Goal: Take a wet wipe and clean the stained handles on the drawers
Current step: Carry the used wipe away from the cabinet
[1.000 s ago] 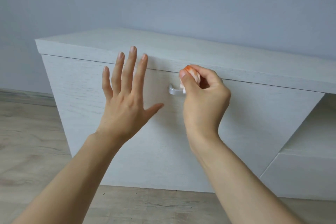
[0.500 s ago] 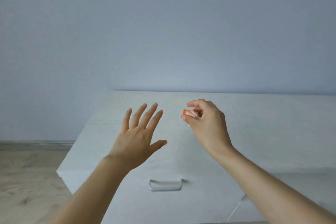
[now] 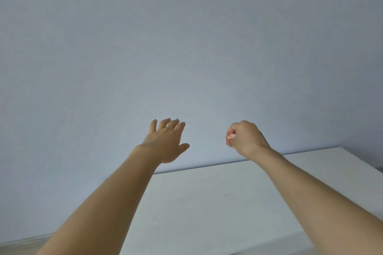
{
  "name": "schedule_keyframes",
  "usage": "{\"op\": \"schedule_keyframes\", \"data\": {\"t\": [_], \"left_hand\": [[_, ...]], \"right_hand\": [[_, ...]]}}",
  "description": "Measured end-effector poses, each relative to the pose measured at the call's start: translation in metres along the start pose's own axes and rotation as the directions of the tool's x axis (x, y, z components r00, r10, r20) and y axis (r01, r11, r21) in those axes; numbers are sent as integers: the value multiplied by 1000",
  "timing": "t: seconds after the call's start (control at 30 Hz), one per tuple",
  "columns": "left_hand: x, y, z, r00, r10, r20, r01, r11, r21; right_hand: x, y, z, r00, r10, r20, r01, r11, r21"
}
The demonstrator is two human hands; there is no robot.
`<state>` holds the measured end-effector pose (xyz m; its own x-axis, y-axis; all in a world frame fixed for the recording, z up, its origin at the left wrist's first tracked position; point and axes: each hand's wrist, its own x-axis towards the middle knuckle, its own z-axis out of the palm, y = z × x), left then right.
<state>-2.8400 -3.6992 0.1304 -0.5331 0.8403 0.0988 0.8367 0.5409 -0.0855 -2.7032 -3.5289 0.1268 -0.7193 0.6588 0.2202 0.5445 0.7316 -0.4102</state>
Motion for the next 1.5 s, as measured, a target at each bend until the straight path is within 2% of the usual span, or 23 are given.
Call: {"op": "schedule_keyframes", "data": {"t": [0.1, 0.2, 0.6, 0.73, 0.93, 1.2, 1.37, 1.5], "left_hand": [[19, 43, -48, 997, 66, -45, -65, 998, 15], [37, 93, -71, 988, 132, -76, -131, 991, 20], [126, 254, -68, 961, 276, -29, -276, 961, -2], [181, 307, -62, 943, 333, -26, -333, 943, -15], [281, 385, -52, 910, 414, -32, -415, 910, -18], [404, 521, -51, 855, 519, -3, -519, 855, 4], [467, 637, -41, 807, 591, 17, -591, 806, 29], [518, 744, -29, 792, 610, 34, -611, 791, 33]], "right_hand": [[2, 29, -48, 996, -16, -82, 5, 991, -137], [0, 68, -84, 991, -12, -136, -15, 980, -198], [7, 205, -165, 986, 80, -148, -103, 982, -155], [30, 253, -180, 979, 112, -169, -133, 984, -116], [86, 343, -212, 966, 166, -196, -198, 968, -157], [137, 497, -261, 930, 283, -233, -330, 924, -194], [152, 619, -291, 899, 362, -248, -407, 899, -162], [169, 728, -323, 900, 355, -253, -401, 901, -164]]}}
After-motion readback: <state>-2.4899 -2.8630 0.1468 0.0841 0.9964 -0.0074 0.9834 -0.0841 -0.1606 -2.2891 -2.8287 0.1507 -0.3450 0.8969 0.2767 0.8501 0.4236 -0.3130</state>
